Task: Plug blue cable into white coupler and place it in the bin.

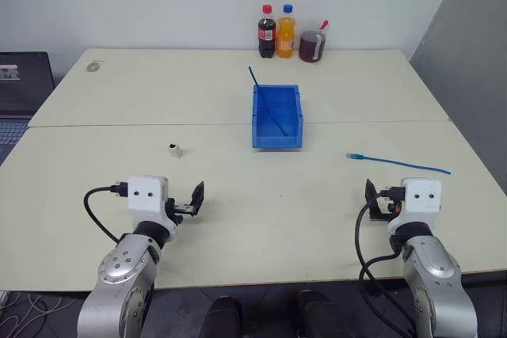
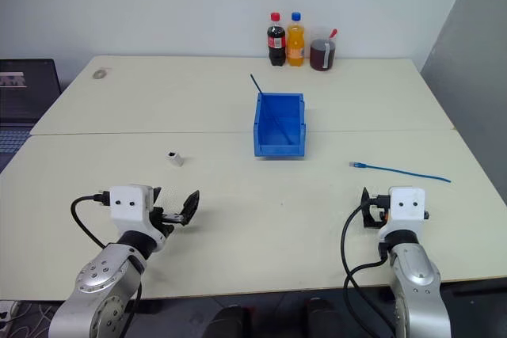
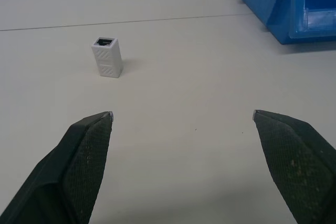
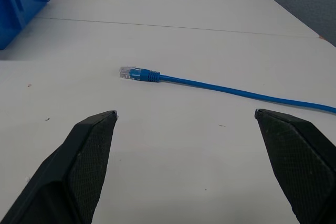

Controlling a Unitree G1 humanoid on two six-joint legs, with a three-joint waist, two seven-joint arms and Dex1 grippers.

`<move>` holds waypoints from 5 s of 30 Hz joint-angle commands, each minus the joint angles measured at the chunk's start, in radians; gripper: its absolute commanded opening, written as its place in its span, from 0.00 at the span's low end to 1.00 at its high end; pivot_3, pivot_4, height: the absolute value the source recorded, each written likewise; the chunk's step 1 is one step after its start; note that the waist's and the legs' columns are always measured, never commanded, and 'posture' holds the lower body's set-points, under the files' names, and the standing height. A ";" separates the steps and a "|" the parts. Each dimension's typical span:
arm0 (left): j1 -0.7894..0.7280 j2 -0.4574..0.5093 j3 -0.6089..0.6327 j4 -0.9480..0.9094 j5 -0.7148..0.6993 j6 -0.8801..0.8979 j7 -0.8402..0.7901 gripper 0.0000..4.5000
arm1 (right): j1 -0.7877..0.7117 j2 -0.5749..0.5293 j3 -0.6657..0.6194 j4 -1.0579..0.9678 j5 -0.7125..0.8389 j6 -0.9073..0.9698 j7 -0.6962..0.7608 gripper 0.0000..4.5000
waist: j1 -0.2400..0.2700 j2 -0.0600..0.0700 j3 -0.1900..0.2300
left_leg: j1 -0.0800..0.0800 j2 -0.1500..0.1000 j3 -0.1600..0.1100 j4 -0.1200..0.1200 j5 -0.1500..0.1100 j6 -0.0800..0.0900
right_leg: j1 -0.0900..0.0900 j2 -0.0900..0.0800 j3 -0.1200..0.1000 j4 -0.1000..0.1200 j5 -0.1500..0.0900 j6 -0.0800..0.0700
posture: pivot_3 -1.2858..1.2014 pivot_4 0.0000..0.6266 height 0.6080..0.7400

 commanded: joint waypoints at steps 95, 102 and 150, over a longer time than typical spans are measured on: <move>-0.641 0.186 -0.416 0.266 -0.068 -0.052 -0.705 1.00 | -1.177 -0.537 0.232 1.905 -0.100 -0.519 1.098 0.55 | -0.025 0.000 0.002 | 0.002 -0.001 0.020 0.006 -0.001 0.004 | 0.001 -0.001 0.016 0.001 0.003 0.003 | 0.52 0.24 1.00; -0.658 0.177 -0.420 0.284 -0.062 -0.056 -0.698 1.00 | -1.175 -0.533 0.239 1.906 -0.112 -0.528 1.096 0.19 | -0.025 0.000 0.002 | 0.002 -0.001 0.020 0.006 -0.001 0.004 | 0.001 -0.001 0.016 0.001 0.003 0.003 | 0.52 0.24 1.00; 0.549 0.232 -0.085 -0.212 0.146 -0.560 -0.553 1.00 | -1.266 -0.195 0.712 1.628 0.251 0.051 1.457 0.58 | -0.055 -0.003 -0.002 | 0.019 0.014 0.026 0.000 -0.002 0.004 | 0.001 0.007 0.021 0.002 0.000 -0.007 | 0.52 0.24 1.00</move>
